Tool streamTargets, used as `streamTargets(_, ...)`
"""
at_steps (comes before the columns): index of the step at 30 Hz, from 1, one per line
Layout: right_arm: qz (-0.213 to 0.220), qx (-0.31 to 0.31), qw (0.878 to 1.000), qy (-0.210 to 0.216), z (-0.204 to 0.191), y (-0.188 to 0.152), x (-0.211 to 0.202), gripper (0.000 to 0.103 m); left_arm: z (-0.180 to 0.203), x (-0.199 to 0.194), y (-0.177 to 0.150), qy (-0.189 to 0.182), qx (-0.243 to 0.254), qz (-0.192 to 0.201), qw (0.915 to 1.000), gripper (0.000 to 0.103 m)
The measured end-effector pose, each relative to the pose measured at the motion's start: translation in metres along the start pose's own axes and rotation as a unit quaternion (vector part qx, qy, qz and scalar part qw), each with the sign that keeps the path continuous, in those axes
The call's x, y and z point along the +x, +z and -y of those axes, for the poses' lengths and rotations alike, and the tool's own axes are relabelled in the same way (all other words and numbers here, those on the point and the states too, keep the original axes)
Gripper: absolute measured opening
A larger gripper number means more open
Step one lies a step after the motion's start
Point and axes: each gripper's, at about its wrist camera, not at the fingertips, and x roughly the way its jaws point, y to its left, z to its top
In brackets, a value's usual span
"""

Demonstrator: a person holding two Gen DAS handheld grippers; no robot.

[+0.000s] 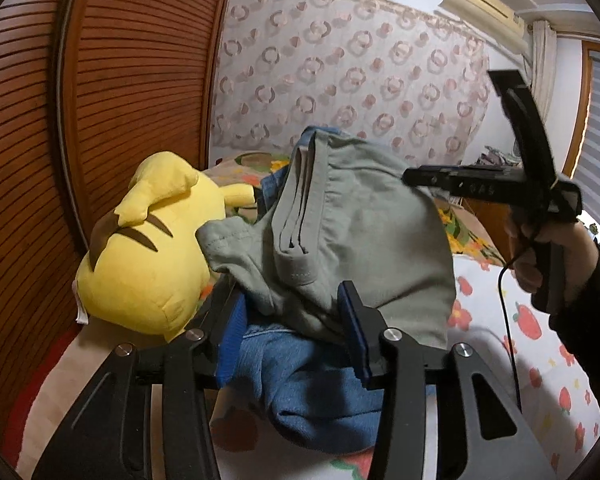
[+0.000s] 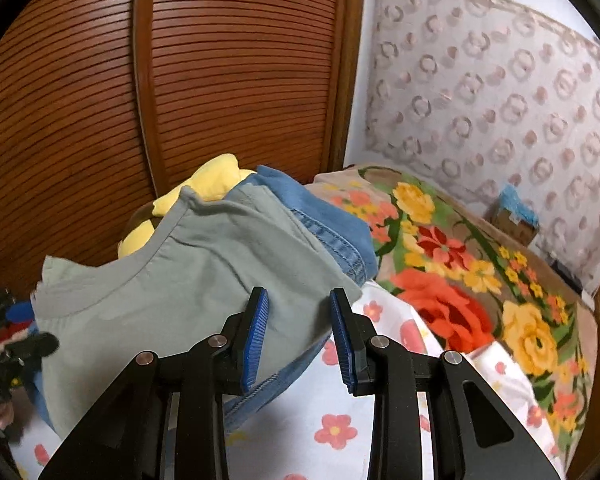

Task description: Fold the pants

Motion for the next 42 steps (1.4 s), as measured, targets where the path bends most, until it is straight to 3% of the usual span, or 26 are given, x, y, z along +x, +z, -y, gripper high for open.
streamTargets(10, 0.023, 0.025, 0.999, 0.006, -0.029, -0.019, -0.056, 0.033, 0.013, -0.030, -0.003, 0.004, 0.025, -0.010, 0.9996, 0.047)
streamTargets(14, 0.033, 0.034, 0.999, 0.007, -0.042, -0.037, -0.082, 0.033, 0.021, -0.043, -0.006, 0.000, 0.039, -0.007, 0.9992, 0.057)
streamTargets(24, 0.049, 0.060, 0.997, -0.004, -0.061, -0.076, -0.144, 0.033, 0.045, -0.073, -0.017, -0.024, 0.071, -0.012, 0.9971, 0.057)
streamTargets(42, 0.071, 0.103, 0.991, -0.042, -0.088, -0.137, -0.235, 0.034, 0.095, -0.115, -0.030, -0.054, 0.104, 0.014, 0.9930, 0.057)
